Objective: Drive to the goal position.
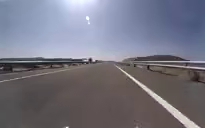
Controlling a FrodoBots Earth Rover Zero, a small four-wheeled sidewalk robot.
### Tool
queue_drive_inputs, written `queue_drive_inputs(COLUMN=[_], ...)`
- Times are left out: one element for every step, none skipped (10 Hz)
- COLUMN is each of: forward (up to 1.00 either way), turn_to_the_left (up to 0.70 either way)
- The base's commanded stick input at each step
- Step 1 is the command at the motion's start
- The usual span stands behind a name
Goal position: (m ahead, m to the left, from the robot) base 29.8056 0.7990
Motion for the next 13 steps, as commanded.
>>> queue_drive_inputs(forward=[1.0, 1.0, 1.0, 1.0, 1.0, 1.0, 1.0, 1.0, 1.0, 1.0, 1.0, 1.0, 1.0], turn_to_the_left=[0.0, 0.0, 0.0, 0.0, 0.0, 0.0, 0.0, 0.0, 0.0, 0.0, 0.0, 0.0, 0.0])
